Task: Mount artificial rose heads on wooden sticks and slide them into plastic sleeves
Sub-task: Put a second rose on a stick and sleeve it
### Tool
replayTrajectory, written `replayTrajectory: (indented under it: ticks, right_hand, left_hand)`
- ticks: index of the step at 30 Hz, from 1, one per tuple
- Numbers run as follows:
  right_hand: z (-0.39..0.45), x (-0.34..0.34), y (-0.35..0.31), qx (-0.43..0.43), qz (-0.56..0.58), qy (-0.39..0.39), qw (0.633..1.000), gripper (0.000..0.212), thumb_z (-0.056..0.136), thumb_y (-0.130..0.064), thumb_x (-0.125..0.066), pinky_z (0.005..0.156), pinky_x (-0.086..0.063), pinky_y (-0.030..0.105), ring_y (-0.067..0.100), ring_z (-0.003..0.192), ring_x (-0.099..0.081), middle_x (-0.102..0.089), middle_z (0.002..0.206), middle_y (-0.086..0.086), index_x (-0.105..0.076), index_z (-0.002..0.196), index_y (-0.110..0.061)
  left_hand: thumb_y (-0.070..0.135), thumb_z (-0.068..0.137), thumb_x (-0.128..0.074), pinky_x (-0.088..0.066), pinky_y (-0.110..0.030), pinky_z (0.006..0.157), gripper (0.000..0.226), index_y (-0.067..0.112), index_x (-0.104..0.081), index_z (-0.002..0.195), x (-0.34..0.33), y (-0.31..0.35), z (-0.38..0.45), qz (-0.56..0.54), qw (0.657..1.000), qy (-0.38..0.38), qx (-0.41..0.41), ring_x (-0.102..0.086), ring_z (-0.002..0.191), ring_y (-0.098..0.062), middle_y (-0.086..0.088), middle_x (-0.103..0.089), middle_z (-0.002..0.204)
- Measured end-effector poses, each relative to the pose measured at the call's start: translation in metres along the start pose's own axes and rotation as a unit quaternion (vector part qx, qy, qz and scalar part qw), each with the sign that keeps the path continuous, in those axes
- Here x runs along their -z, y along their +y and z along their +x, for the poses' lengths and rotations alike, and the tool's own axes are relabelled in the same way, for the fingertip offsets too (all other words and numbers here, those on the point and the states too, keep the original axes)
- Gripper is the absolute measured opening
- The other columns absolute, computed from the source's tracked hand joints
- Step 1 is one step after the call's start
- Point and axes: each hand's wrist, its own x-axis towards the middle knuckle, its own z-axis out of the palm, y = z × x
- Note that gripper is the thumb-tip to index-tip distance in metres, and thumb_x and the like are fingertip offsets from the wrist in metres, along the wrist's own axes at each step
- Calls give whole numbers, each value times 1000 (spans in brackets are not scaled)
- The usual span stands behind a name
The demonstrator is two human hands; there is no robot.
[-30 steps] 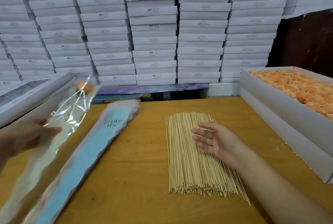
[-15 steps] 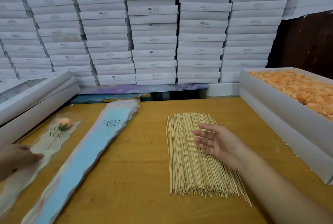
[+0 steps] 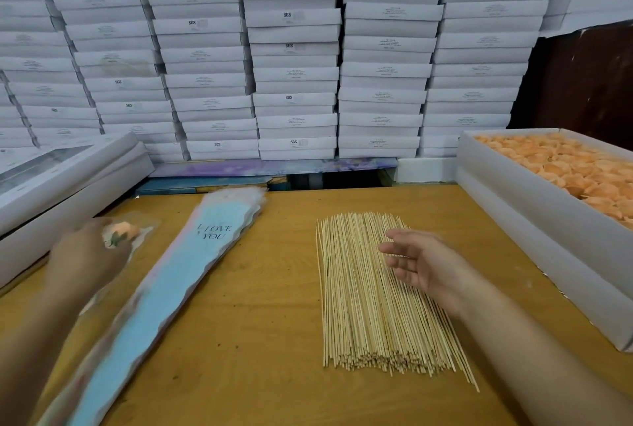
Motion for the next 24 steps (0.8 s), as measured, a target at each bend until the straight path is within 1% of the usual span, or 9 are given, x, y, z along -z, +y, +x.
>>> replayTrajectory:
  ticks: [3,5,6,9,11,14,16,20,24]
  right_hand:
    - [3,5,1,6,-23,21,1000,21,97,-11,-59,54,-55,23,14,68,-69,-77,92,8,-65,117,-8]
    - [4,7,2,8,-27,30,999,19,98,-10,-57,53,-55,23,13,67,-69,-77,91,9,-65,115,-8]
    - [4,7,2,8,-27,33,999,19,98,-10,-57,53,-55,22,14,67,-69,-77,91,9,-65,115,-8]
    - [4,8,2,11,-33,38,999,19,98,-10,-57,54,-55,23,14,67,-69,-77,91,9,-65,114,-8]
    - [3,9,0,17,-39,43,998,18,98,-9,-57,53,-54,23,14,66,-69,-78,90,9,-66,113,-8]
    - [0,9,-9,44,-97,72,992,15,96,-8,-60,54,-54,24,13,65,-68,-78,88,6,-66,109,-12]
    - [-2,14,-22,71,-141,105,982,14,94,-7,-62,55,-54,24,12,65,-67,-78,85,3,-66,105,-15]
    - [-6,34,-46,119,-165,174,963,13,93,-7,-63,59,-53,26,13,66,-67,-76,84,2,-66,101,-17]
    - [-9,60,-55,119,-258,218,934,13,94,-8,-62,58,-52,26,14,71,-68,-73,88,3,-66,100,-19]
  left_hand:
    - [23,91,-69,-51,-53,91,50,11,-56,137,-4,48,-34,-56,995,19,-85,-60,111,-40,-23,-59,133]
    - [22,92,-68,-53,-45,87,46,12,-59,136,-10,69,-51,-64,990,-7,-123,-64,105,-30,-17,-61,136]
    - [23,94,-66,-53,-40,85,43,13,-59,136,-14,76,-57,-61,990,-28,-126,-64,103,-26,-14,-60,137]
    - [30,97,-62,-47,-42,101,44,19,-56,139,-28,90,-71,-34,988,-85,-123,-55,126,-27,-9,-55,145]
    - [32,98,-61,-43,-42,106,46,18,-54,141,-37,93,-77,-24,987,-106,-118,-51,132,-27,-9,-52,148]
    - [35,99,-56,-45,-40,103,45,18,-55,141,-51,98,-92,-21,985,-90,-145,-53,127,-25,-8,-55,143]
    - [40,101,-51,-46,-36,102,44,19,-55,140,-62,103,-107,-21,975,-94,-201,-52,125,-20,-3,-54,142]
    - [42,105,-41,-42,-23,101,37,27,-56,135,-79,115,-129,-7,943,-127,-307,-51,123,-9,6,-53,140]
    - [34,106,-42,-40,-21,103,35,26,-57,137,-82,116,-130,-37,936,-146,-319,-51,126,-7,10,-58,139]
